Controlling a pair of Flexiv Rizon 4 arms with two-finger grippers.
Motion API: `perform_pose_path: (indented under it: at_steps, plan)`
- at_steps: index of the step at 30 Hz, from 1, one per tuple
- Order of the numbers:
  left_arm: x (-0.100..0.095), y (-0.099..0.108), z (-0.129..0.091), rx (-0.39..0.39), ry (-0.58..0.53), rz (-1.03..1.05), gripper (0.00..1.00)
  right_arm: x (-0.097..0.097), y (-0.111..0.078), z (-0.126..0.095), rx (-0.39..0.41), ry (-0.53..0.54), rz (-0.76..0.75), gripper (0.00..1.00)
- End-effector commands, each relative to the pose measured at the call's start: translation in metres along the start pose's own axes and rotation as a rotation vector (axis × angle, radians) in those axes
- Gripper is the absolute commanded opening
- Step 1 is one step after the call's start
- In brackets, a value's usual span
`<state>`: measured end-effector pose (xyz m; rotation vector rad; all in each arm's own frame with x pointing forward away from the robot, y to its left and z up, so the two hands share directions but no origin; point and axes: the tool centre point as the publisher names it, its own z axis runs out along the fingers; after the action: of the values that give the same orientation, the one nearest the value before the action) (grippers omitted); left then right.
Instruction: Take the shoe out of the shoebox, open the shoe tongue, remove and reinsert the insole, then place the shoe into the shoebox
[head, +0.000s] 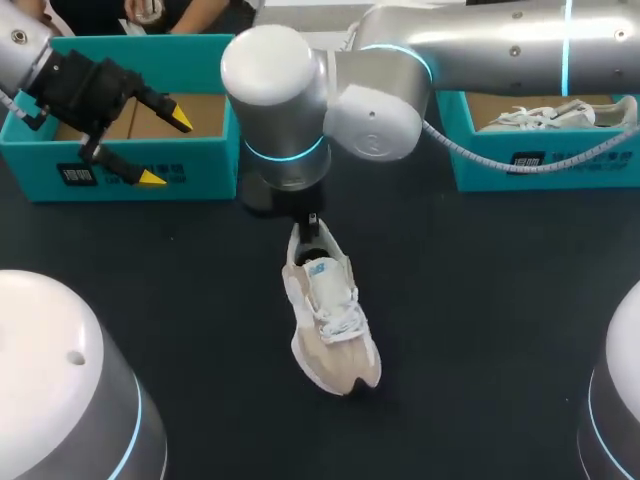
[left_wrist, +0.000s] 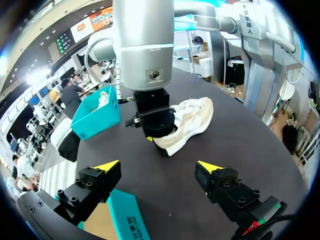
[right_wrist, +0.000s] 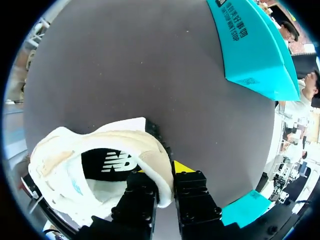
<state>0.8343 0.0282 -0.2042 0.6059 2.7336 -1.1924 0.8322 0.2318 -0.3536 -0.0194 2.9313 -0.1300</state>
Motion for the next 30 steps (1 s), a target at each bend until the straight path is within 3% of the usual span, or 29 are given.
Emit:
perform_pose_path:
  at_steps: [1,2,7,10,11,12,19,23,30]
  plan:
    - [0.0,-0.001,0.0,-0.004,0.001,-0.001,1.0,0.004,-0.006,-0.018,-0.022,0.009,0.015,0.0]
    - [0.0,-0.001,0.0,-0.004,0.001,-0.001,1.0,0.007,-0.006,-0.034,-0.026,0.019,0.021,0.0]
    - [0.0,-0.001,0.0,-0.004,0.001,-0.001,1.0,0.006,-0.009,-0.076,-0.036,0.042,0.018,0.0]
    - [0.0,-0.001,0.0,-0.004,0.001,-0.001,1.0,0.006,-0.009,-0.076,-0.036,0.042,0.018,0.0]
    - [0.0,-0.001,0.0,-0.004,0.001,-0.001,1.0,0.002,-0.013,-0.103,-0.026,0.05,0.002,0.0]
    - [0.0,-0.001,0.0,-0.004,0.001,-0.001,1.0,-0.001,-0.015,-0.113,-0.025,0.052,0.0,0.0]
    - [0.0,-0.001,0.0,-0.004,0.001,-0.001,1.0,-0.016,-0.027,-0.162,0.006,0.033,-0.009,0.0]
    - [0.0,-0.001,0.0,-0.004,0.001,-0.001,1.0,-0.023,-0.033,-0.185,0.01,-0.006,0.038,0.0]
    - [0.0,-0.001,0.0,-0.004,0.001,-0.001,1.0,-0.023,-0.033,-0.185,0.01,-0.006,0.038,0.0]
